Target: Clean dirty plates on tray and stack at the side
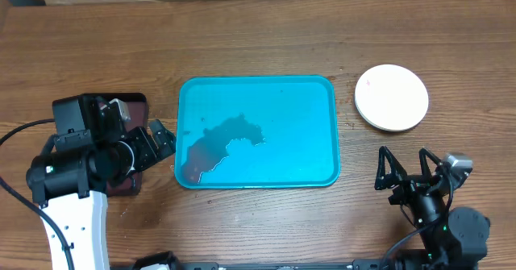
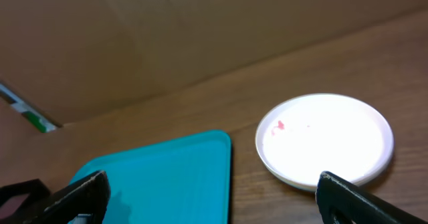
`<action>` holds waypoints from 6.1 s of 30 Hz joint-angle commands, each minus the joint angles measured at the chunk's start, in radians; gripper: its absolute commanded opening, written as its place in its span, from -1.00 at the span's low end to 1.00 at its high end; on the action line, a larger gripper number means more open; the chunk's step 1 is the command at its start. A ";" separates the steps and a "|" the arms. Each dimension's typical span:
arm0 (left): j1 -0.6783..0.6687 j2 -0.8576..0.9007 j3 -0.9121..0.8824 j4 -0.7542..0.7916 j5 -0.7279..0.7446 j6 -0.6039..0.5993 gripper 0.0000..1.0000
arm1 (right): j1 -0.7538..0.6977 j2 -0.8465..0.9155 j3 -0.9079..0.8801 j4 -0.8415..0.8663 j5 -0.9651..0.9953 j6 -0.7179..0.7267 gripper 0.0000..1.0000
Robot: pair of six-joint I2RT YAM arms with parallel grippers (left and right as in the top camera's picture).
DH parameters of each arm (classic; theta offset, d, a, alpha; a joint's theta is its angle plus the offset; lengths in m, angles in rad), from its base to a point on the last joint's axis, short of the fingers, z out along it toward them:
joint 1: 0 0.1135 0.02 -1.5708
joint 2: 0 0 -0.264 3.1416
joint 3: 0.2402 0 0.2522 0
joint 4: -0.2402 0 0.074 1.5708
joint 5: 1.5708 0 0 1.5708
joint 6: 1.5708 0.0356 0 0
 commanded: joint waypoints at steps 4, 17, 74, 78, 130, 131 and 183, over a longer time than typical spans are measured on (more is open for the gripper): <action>-0.005 0.041 -0.001 0.004 0.004 -0.014 1.00 | -0.045 -0.092 -0.158 0.205 -0.103 -0.013 1.00; -0.005 0.115 -0.001 0.004 0.004 -0.014 1.00 | -0.038 -0.092 -0.326 0.497 -0.062 -0.021 1.00; -0.005 0.165 -0.001 0.004 0.004 -0.014 0.99 | 0.023 -0.092 -0.325 0.387 0.148 -0.253 1.00; -0.005 0.165 -0.001 0.004 0.004 -0.014 1.00 | 0.023 -0.092 -0.325 0.387 0.148 -0.253 1.00; -0.133 -0.556 -0.935 1.073 -0.092 0.253 1.00 | 0.023 -0.092 -0.325 0.387 0.148 -0.253 1.00; -0.133 -0.574 -0.958 1.100 -0.092 0.246 1.00 | 0.023 -0.092 -0.325 0.387 0.148 -0.253 1.00; -0.213 -1.115 -1.194 1.175 -0.233 0.296 0.99 | 0.023 -0.092 -0.325 0.387 0.148 -0.253 1.00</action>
